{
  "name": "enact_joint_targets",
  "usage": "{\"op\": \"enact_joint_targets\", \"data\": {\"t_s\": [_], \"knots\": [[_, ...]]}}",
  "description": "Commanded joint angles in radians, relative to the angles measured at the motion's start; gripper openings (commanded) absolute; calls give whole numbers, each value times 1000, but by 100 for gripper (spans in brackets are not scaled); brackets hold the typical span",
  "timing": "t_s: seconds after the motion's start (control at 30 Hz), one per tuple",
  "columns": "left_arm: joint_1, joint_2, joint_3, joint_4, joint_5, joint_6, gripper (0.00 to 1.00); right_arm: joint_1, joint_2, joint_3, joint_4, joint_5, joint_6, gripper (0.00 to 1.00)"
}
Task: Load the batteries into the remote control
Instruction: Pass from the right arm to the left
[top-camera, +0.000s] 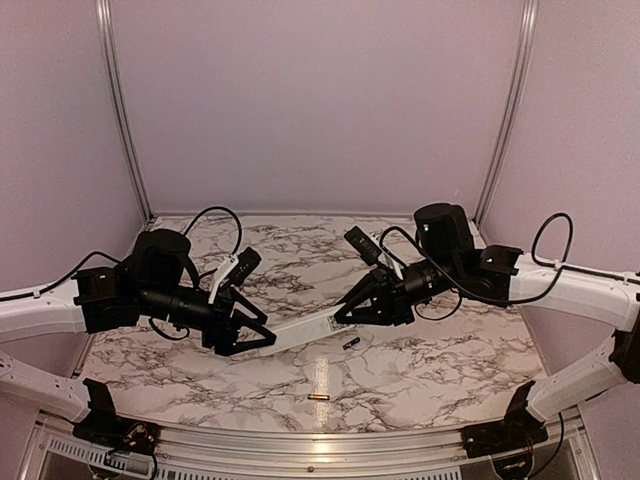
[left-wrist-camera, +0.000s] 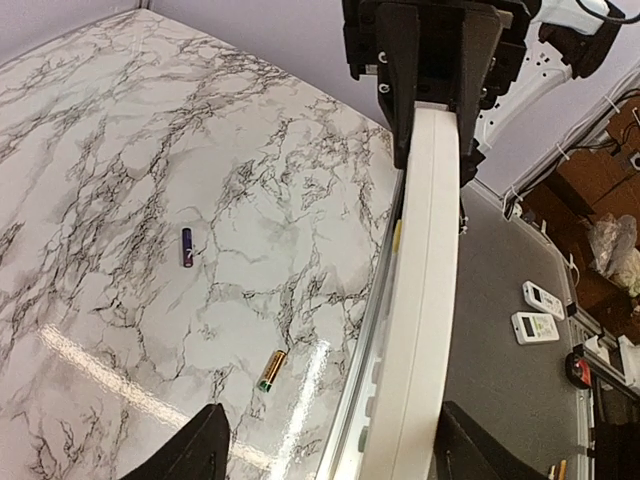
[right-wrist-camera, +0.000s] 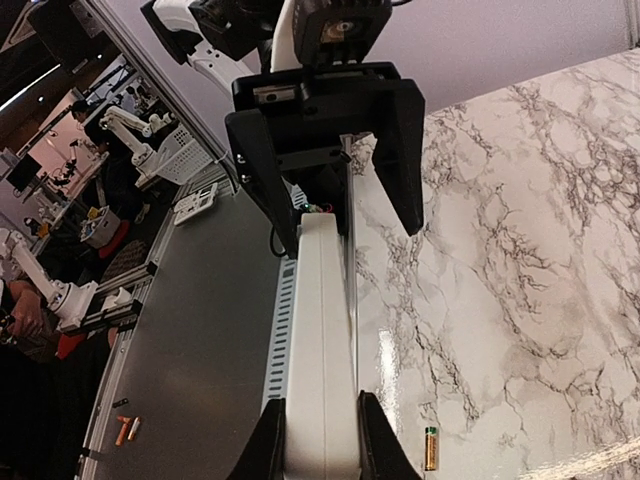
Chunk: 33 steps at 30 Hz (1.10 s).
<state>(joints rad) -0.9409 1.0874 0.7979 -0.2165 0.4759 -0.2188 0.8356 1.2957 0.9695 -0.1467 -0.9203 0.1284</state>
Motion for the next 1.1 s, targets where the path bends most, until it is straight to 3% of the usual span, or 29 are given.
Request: {"op": "enact_joint_targets", "data": {"t_s": [0.0,0.13,0.33,0.67,0.73,0.8,0.83,0.9,1.07], "knots": [[-9,19,-8,78,102,-12,67,-6,19,25,19,-63,22,0],[-20,44,-4,97,168,-24,60,-7,35,41,6,-57,13,0],[-34,96,18,78,172,-24,65,-7,50,62,-3,-68,10,0],[-36,91,-29,240,178,-122,15,-11,55,68,-4,-78,11,2],[-36,92,-49,294,174,-156,8,-26,52,60,14,-79,34,25],[-36,87,-68,341,168,-186,6,-53,35,37,69,-81,81,64],[-35,84,-80,368,165,-205,5,-69,21,18,105,-76,111,75],[-35,75,-95,428,147,-240,5,-100,-7,-21,208,-58,180,85],[-32,56,-145,650,63,-368,5,-112,-41,-105,432,-9,313,89]]}}
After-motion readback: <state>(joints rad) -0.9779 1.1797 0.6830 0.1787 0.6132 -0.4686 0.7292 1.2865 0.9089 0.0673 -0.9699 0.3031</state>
